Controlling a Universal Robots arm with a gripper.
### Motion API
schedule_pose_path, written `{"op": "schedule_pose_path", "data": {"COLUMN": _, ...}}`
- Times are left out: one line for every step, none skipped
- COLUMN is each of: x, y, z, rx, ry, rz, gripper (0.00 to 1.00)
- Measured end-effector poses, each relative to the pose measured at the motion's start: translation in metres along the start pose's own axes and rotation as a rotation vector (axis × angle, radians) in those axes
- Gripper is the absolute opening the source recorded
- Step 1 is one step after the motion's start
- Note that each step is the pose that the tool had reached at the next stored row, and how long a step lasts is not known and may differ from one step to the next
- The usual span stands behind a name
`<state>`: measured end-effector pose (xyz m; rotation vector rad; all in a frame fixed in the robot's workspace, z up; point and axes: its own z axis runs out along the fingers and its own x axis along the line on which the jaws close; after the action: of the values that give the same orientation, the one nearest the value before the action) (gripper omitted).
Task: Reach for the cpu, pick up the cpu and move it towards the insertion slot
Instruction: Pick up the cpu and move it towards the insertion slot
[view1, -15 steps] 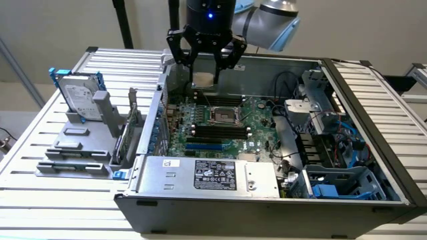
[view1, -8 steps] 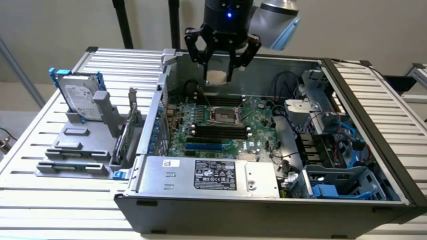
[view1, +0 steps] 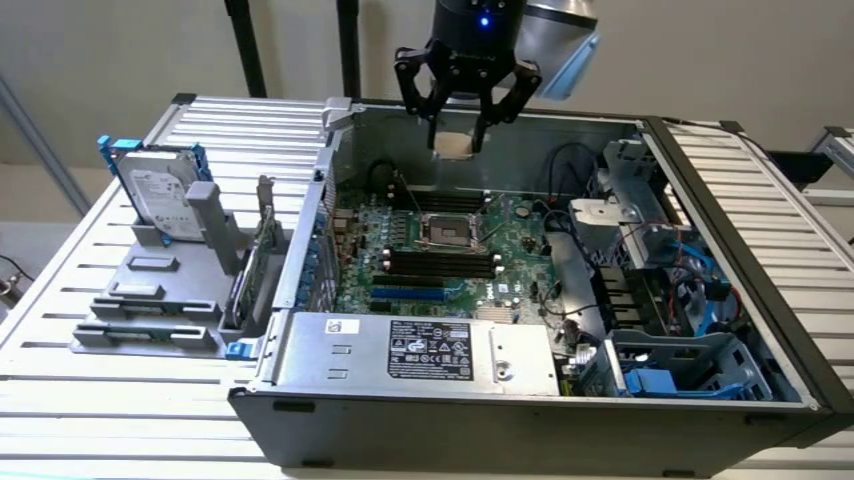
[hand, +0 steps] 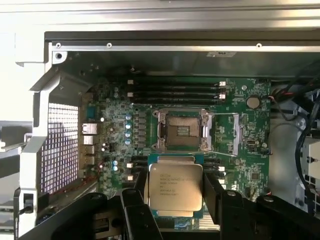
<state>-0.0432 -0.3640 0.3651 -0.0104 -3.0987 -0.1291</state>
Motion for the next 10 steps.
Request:
{"op": "schedule_pose_path", "data": {"x": -0.001, "y": 0.0041, "z": 0.0006, "rx": 0.0033, "ry": -0.0025, "rz": 0.0, "gripper": 0.54}}
{"op": "schedule_pose_path", "data": {"x": -0.002, "y": 0.0084, "z": 0.0013, "rx": 0.0069, "ry": -0.0055, "rz": 0.0, "gripper": 0.54}}
{"op": "schedule_pose_path", "data": {"x": -0.002, "y": 0.0126, "z": 0.002, "rx": 0.0107, "ry": -0.0083, "rz": 0.0, "gripper": 0.54}}
{"op": "schedule_pose_path", "data": {"x": -0.003, "y": 0.0164, "z": 0.0027, "rx": 0.0158, "ry": -0.0102, "rz": 0.0, "gripper": 0.54}}
{"op": "schedule_pose_path", "data": {"x": -0.003, "y": 0.0187, "z": 0.0035, "rx": 0.02, "ry": -0.0115, "rz": 0.0, "gripper": 0.54}}
{"op": "schedule_pose_path", "data": {"x": -0.004, "y": 0.0204, "z": 0.0043, "rx": 0.0238, "ry": -0.0121, "rz": 0.0, "gripper": 0.54}}
{"op": "schedule_pose_path", "data": {"x": -0.005, "y": 0.0215, "z": 0.0052, "rx": 0.027, "ry": -0.0123, "rz": 0.0, "gripper": 0.54}}
{"op": "schedule_pose_path", "data": {"x": -0.006, "y": 0.0225, "z": 0.0062, "rx": 0.0291, "ry": -0.0125, "rz": 0.0, "gripper": 0.54}}
{"op": "schedule_pose_path", "data": {"x": -0.007, "y": 0.0236, "z": 0.0072, "rx": 0.0313, "ry": -0.0126, "rz": 0.0, "gripper": 0.54}}
{"op": "schedule_pose_path", "data": {"x": -0.008, "y": 0.0246, "z": 0.0082, "rx": 0.0326, "ry": -0.0126, "rz": 0.0, "gripper": 0.54}}
